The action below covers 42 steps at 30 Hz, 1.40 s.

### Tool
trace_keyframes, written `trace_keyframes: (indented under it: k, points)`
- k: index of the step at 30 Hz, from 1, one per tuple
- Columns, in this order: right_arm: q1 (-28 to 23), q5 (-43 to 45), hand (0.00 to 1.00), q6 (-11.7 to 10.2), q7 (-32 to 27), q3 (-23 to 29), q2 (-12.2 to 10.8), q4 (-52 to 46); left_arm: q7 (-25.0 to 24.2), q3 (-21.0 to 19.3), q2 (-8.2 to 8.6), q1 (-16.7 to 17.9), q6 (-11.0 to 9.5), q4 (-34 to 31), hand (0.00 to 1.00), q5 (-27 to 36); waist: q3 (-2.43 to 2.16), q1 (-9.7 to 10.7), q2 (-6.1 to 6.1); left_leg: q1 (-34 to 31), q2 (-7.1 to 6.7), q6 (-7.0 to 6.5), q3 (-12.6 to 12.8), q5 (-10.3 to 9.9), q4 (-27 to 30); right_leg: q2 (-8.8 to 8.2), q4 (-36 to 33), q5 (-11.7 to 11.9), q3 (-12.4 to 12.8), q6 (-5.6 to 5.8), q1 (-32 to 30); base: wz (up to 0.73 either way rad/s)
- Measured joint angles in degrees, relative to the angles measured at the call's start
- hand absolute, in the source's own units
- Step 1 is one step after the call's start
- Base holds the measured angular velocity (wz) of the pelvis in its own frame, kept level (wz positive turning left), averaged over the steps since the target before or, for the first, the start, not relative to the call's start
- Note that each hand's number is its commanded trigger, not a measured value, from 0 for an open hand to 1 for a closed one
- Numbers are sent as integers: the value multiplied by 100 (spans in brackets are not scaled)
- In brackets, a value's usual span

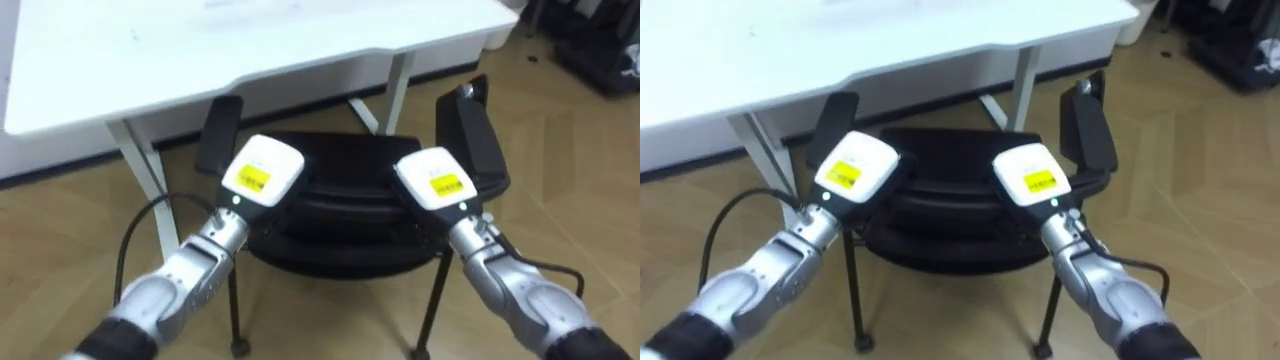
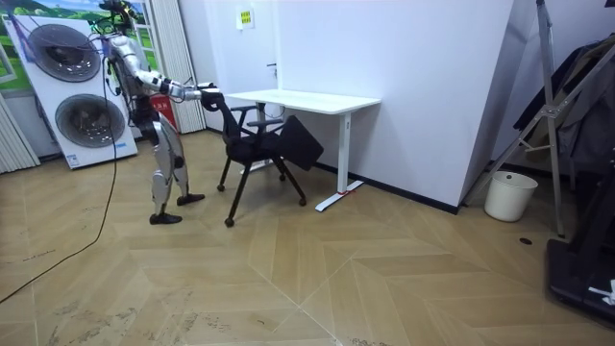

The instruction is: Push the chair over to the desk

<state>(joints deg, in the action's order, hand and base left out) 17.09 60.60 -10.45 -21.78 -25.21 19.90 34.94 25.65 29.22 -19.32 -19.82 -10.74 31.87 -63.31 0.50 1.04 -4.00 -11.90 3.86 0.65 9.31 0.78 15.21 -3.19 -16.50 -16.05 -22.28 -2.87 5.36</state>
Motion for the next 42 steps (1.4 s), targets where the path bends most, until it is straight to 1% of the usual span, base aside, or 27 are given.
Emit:
trace_keyframes:
  k: [1,5,8,9,11,12,14,15,16,18,20,21,22,23,24,25,26,28,30,32,34,35,36,37,38,39,42]
  points:
    - [41,-25,100,16,6,-17,-14,11,-12,0,-23,-33,0,3,100,2,39,-64,-59,42,-47,-1,8,-36,-3,-55,-16,-45,-21,77,44,7]
    - [58,-32,100,32,-10,3,1,12,-1,-3,-6,-82,-24,39,100,2,61,-132,-78,137,-117,-81,259,-230,-1,-325,-693,-183,-206,316,-100,12]
    - [69,-33,100,41,-19,-21,-6,13,18,-3,-7,-95,-33,65,100,13,86,-170,-121,285,-286,-225,504,-444,49,-838,-2092,-197,-126,353,-573,9]
    - [73,-34,100,51,-38,-21,-5,21,7,-3,0,-125,-33,81,100,14,121,-168,-158,369,-402,-287,506,-535,95,-1069,-2567,-123,-84,408,-699,20]
    - [66,-28,100,50,-47,-22,11,28,1,-3,28,-110,-30,94,100,14,184,-150,-81,463,-445,-369,480,-723,264,-1169,-2983,145,85,409,-757,18]
    - [51,-28,100,50,-56,-25,22,32,-4,0,39,-103,-34,93,100,13,219,-147,-16,546,-432,-405,442,-860,329,-1137,-3187,412,179,397,-779,19]
    - [25,-57,100,49,-59,-38,22,61,-7,22,39,-85,-41,92,100,0,212,-152,129,617,-353,-457,298,-1078,430,-1051,-3536,1012,300,442,-950,16]
    - [-3,-81,100,52,-60,-48,-3,63,-3,23,12,-64,-67,75,100,-2,226,-132,214,698,-303,-524,185,-1188,420,-979,-3745,927,484,429,-1187,18]
    - [-23,-72,100,58,-92,-49,-10,34,19,24,-26,-63,-110,78,100,-4,224,-135,250,725,-283,-548,117,-1256,426,-762,-3717,426,667,420,-1477,20]
    - [-64,-70,100,105,-96,-67,-35,-33,65,23,-85,-69,-176,94,100,0,209,-99,311,767,-273,-542,-35,-1321,431,-425,-3300,198,859,414,-1980,43]
    - [-124,24,100,121,-101,-60,-97,-35,145,23,-108,-59,-243,197,100,-4,197,-24,298,902,-320,-536,-246,-1422,431,-155,-2307,236,988,398,-2278,71]
    - [-183,48,100,118,-127,-53,-149,-28,165,23,-139,-26,-287,216,100,-4,191,82,289,987,-376,-518,-436,-1503,440,-44,-1460,427,1101,364,-2341,89]
    - [-239,55,100,98,-134,-59,-175,-26,172,24,-148,15,-332,245,100,-1,144,153,230,1111,-455,-505,-568,-1585,428,-39,-651,701,1229,372,-2317,88]
    - [-258,62,100,79,-129,-60,-186,-19,181,24,-139,51,-339,248,100,0,133,184,208,1191,-507,-491,-646,-1637,428,-58,-293,844,1338,390,-2291,83]
    - [-311,85,100,26,-107,-61,-172,-13,202,24,-135,136,-340,247,100,-1,79,246,142,1348,-594,-469,-821,-1763,464,-89,195,1148,1553,404,-2179,80]
    - [-350,95,100,-22,-87,-60,-128,-21,225,23,-93,204,-339,256,100,0,17,282,141,1439,-575,-411,-1002,-1942,587,-50,165,1481,1612,354,-2071,77]
    - [-415,119,100,-79,-96,-60,-54,-133,247,21,-96,217,-358,254,100,4,2,283,136,1462,-548,-370,-1070,-2023,656,-11,101,1539,1603,318,-2038,62]
    - [-899,151,100,-264,-99,-68,230,-771,444,25,-301,534,-587,-36,100,81,34,214,198,1557,-425,-191,-1128,-2205,758,169,-87,1579,1577,251,-1965,21]
    - [-927,146,100,-267,62,-70,231,-875,436,24,-334,562,-578,-81,100,78,45,220,170,1556,-355,-177,-1169,-2275,814,183,-146,1651,1460,180,-1943,4]
    - [-863,141,100,-196,212,-56,185,-867,310,18,-234,516,-413,-66,100,64,68,208,185,1523,-287,-181,-1185,-2319,848,247,-198,1601,1554,240,-1969,8]
    - [-879,220,100,-141,329,-40,156,-951,296,18,-167,480,-332,18,100,61,62,245,174,1530,-93,-89,-1004,-2379,871,285,-1311,978,2083,374,-2106,33]
    - [-901,290,39,-170,370,-62,188,-1088,337,17,-238,496,-338,-25,78,62,66,216,116,1527,-33,-10,-864,-2424,990,266,-1594,523,2284,463,-1997,19]
    - [-896,305,39,-171,388,-69,197,-1145,368,10,-282,495,-338,-52,78,72,95,155,92,1512,-3,32,-813,-2467,1126,342,-1688,397,2300,355,-2021,-7]
    - [-896,320,0,-158,382,-82,197,-1208,386,-33,-286,499,-333,-55,11,74,160,97,104,1413,154,152,-775,-2616,1521,413,-1831,171,2170,208,-2011,-15]
    - [-895,320,0,-158,394,-88,184,-1208,369,-46,-259,494,-321,-16,0,71,132,75,180,1358,260,198,-786,-2676,1674,518,-1815,139,2125,169,-1990,-7]
    - [-875,320,0,-112,407,-87,82,-1135,338,-61,-218,459,-295,55,0,54,119,45,256,1302,450,284,-796,-2759,1837,621,-1753,122,1967,138,-1945,-6]
    - [-853,247,0,-63,421,13,-187,-880,305,-176,-145,483,-185,90,0,23,77,54,217,1237,522,295,-1023,-2696,1713,633,-1475,112,1580,117,-1811,22]
